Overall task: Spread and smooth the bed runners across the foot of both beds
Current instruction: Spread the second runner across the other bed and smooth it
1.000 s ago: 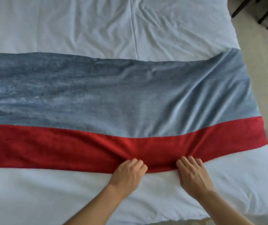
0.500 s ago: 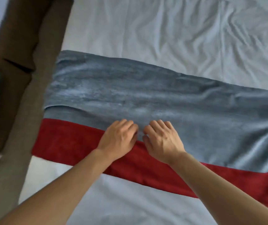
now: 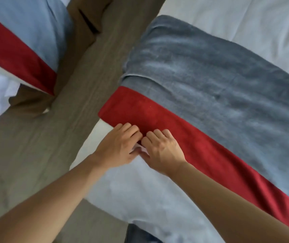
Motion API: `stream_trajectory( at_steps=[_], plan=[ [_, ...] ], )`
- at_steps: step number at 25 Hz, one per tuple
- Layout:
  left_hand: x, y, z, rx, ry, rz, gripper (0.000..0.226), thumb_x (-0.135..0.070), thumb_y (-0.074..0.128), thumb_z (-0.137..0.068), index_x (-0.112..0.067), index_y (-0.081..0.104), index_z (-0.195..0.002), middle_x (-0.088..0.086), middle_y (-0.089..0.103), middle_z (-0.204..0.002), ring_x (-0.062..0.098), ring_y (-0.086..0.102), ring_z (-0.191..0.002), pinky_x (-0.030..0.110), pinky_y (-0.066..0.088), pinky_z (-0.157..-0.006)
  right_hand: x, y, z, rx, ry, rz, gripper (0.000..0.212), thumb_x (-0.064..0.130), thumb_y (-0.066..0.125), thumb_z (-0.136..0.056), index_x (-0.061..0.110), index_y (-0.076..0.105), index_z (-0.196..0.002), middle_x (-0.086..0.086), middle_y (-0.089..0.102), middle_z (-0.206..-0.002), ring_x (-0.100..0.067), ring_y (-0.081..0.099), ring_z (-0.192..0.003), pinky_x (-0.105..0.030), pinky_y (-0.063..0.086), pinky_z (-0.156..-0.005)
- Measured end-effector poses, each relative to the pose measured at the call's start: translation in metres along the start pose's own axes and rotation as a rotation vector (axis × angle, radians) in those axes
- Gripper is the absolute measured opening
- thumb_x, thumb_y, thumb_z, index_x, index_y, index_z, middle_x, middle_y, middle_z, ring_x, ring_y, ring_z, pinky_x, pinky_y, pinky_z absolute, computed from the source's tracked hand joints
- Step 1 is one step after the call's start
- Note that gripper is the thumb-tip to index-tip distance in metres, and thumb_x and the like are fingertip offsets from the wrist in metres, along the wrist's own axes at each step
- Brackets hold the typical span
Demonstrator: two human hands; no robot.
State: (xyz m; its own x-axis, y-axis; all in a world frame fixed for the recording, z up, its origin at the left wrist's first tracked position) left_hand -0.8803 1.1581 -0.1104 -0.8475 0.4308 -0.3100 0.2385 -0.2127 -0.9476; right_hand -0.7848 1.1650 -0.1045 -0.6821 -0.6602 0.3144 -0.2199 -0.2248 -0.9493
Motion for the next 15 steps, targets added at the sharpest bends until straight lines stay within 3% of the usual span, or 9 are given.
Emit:
stream_trajectory(
  at_steps=[4, 8, 15],
  plan=[
    [-0.003, 0.007, 0.004, -0.060, 0.025, -0.077, 0.012, -0.025, 0.062, -0.090, -0.014, 0.059, -0.085, 0.001, 0.054, -0.085, 0.023, 0.048, -0.076, 0.039, 0.037, -0.065, 0.002, 0.008, 0.006, 0.005, 0.050, 0.088, 0.013, 0.016, 0.068, -0.081, 0.017, 0.059, -0.072, -0.001, 0.054, -0.070, -0.025, 0.050, -0.065, -0.039, 0.040, -0.064],
    [-0.005, 0.011, 0.000, -0.100, 0.011, -0.083, 0.014, -0.018, 0.057, -0.096, -0.015, 0.062, -0.084, 0.000, 0.055, -0.081, 0.023, 0.049, -0.075, 0.038, 0.038, -0.065, -0.005, 0.012, 0.007, 0.008, 0.117, 0.169, 0.013, 0.014, 0.065, -0.084, 0.017, 0.060, -0.072, -0.001, 0.055, -0.071, -0.025, 0.052, -0.067, -0.038, 0.038, -0.067],
    [-0.013, 0.015, 0.048, -0.037, 0.059, -0.065, 0.017, -0.016, 0.055, -0.096, -0.015, 0.061, -0.080, 0.001, 0.051, -0.074, 0.024, 0.047, -0.069, 0.038, 0.036, -0.062, 0.038, 0.027, 0.023, 0.072, 0.082, 0.085, 0.011, 0.014, 0.065, -0.080, 0.018, 0.058, -0.073, -0.002, 0.055, -0.071, -0.025, 0.051, -0.068, -0.039, 0.039, -0.068]
  ],
)
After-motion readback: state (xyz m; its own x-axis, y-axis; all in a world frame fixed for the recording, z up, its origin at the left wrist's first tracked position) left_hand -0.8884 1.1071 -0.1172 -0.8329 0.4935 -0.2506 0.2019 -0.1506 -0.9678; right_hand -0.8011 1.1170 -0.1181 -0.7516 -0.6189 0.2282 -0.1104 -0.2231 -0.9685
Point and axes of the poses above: each hand's wrist, its own z-axis away from the middle knuckle, its own y-axis out of the palm, x = y × z, the point moved 8 cm from there along -z, towards the middle knuckle
